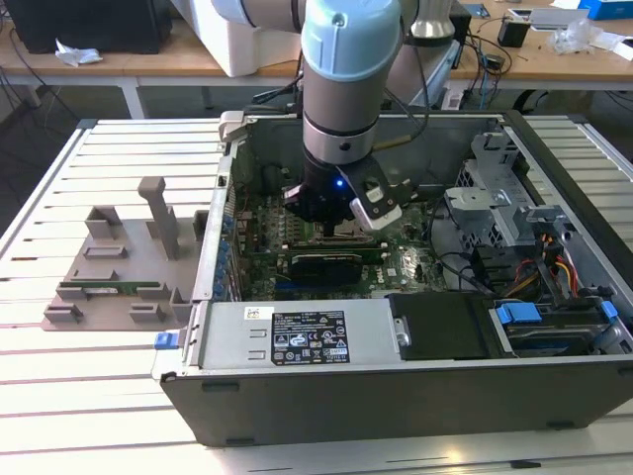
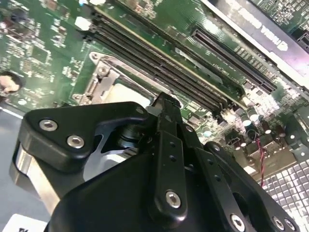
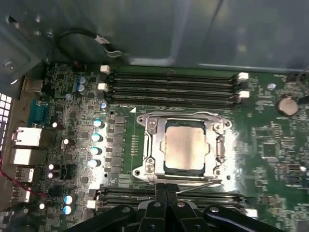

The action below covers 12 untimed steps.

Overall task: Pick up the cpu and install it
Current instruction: 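Install the second cpu locking lever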

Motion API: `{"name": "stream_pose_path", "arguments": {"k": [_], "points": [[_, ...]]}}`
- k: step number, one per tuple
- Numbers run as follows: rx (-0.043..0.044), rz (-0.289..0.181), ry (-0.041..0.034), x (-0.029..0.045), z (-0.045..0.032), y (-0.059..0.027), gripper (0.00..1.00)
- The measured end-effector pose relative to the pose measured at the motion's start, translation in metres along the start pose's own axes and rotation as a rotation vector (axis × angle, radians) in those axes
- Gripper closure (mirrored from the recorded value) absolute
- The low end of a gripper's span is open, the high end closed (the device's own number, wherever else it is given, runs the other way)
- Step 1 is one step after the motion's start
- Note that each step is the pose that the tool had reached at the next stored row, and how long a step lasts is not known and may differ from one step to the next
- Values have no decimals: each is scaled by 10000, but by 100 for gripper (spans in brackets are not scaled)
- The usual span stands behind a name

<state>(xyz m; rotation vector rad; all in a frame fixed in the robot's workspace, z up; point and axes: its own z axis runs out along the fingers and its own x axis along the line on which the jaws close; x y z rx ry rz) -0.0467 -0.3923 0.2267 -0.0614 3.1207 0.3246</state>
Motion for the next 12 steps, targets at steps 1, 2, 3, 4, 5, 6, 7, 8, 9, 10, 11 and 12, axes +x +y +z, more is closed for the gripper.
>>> {"name": "stream_pose_path", "arguments": {"k": [1, 2, 3, 4, 5, 6, 7, 8, 9, 10, 11, 12], "points": [[-1, -7, 8, 18, 33, -6, 89], [-3, -18, 14, 51, 68, -14, 89], [-1, -31, 19, 79, 89, -18, 89], [-1, -56, 26, 115, 110, -22, 89], [-1, -83, 32, 131, 118, -24, 89], [-2, -143, 44, 153, 131, -28, 89], [-3, -220, 60, 172, 143, -31, 89], [-3, -303, 77, 188, 151, -32, 89], [-4, -368, 90, 200, 157, -33, 89], [-5, -475, 113, 215, 164, -34, 89], [-4, -510, 121, 223, 168, -35, 89], [-4, -522, 123, 229, 171, -35, 89]]}}
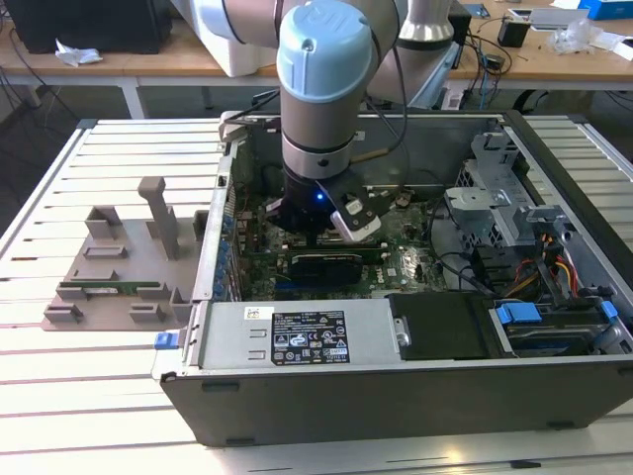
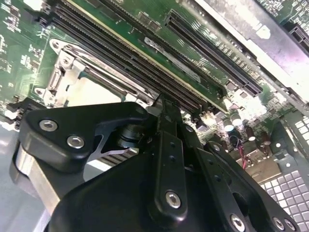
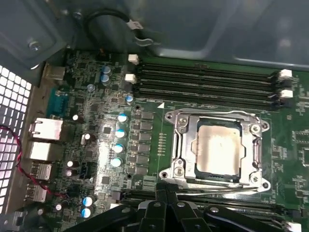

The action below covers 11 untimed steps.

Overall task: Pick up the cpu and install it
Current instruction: 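Install the second cpu locking lever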

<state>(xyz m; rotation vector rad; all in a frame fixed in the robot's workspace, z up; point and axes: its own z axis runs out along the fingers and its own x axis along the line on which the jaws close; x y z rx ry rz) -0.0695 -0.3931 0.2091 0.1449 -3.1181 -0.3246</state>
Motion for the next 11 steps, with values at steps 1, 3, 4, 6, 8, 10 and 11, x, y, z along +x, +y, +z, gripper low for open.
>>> {"name": "stream_pose_path", "arguments": {"k": [1, 3, 4, 6, 8, 10, 11], "points": [[-1, -2, 0, 6, 4, 1, 89], [-2, -3, 0, 12, 14, 1, 89], [-1, -1, 0, 15, 21, 0, 89], [-1, -3, 1, 18, 37, -2, 89], [1, -1, 2, 18, 58, 14, 89], [0, -2, 1, 15, 75, 39, 89], [1, -2, 2, 13, 83, 55, 89]]}}
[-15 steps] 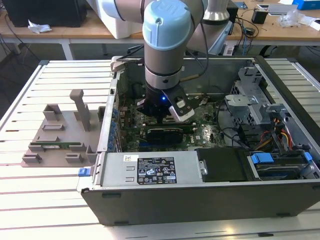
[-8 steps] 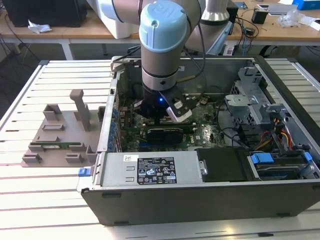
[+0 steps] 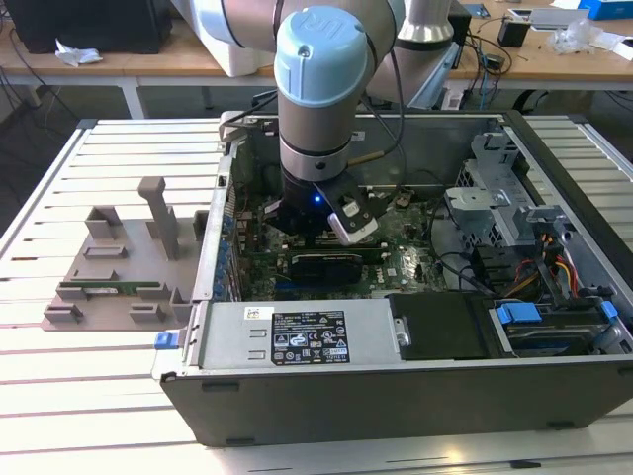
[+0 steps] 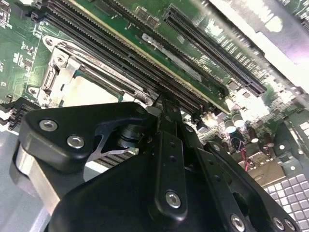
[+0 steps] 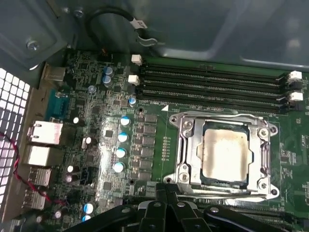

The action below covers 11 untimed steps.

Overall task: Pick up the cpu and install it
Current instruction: 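Install the second cpu locking lever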

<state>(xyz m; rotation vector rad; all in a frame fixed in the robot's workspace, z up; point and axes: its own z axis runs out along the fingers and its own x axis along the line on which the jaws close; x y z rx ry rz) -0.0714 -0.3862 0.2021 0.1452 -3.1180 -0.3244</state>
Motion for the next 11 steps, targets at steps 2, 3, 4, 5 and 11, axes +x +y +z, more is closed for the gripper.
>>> {"name": "stream_pose_path", "arguments": {"k": [2, 3, 4, 5, 11], "points": [[-1, 0, 0, -4, 51, 37, 89], [-1, 0, -1, -4, 55, 35, 89], [1, -4, -28, -3, 30, 34, 89], [-3, -9, -39, -3, 13, 35, 89], [15, -8, -35, -182, -16, 76, 89]]}}
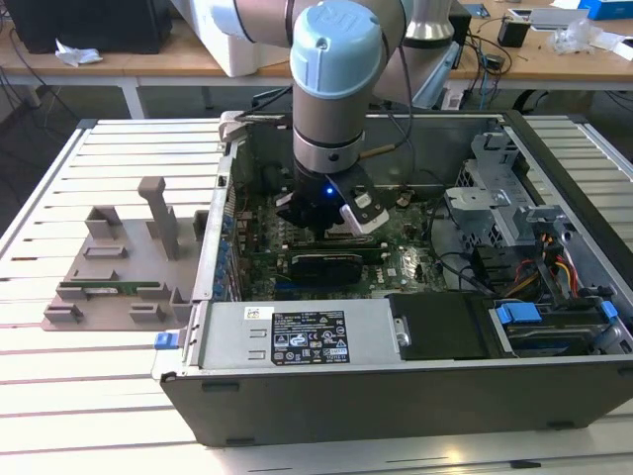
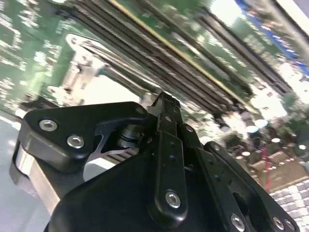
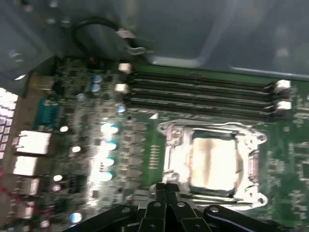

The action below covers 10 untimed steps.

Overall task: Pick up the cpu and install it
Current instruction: 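Install the second cpu locking lever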

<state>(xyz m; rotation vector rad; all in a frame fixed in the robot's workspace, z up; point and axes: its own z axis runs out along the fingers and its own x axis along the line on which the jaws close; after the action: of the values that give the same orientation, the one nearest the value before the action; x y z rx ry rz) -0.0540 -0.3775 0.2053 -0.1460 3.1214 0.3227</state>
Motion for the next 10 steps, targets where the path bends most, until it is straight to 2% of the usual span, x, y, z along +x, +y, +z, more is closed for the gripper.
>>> {"name": "stream_pose_path", "arguments": {"k": [2, 4, 5, 7, 8, 9, 10], "points": [[23, 0, 1, -67, 7, 24, 89], [162, 2, 16, -194, 18, 77, 89], [286, 3, 28, -246, 26, 110, 89], [642, 9, 66, -326, 45, 195, 89], [852, 10, 86, -353, 55, 246, 89], [949, 10, 95, -363, 62, 275, 89], [1087, 12, 109, -371, 70, 319, 89]]}}
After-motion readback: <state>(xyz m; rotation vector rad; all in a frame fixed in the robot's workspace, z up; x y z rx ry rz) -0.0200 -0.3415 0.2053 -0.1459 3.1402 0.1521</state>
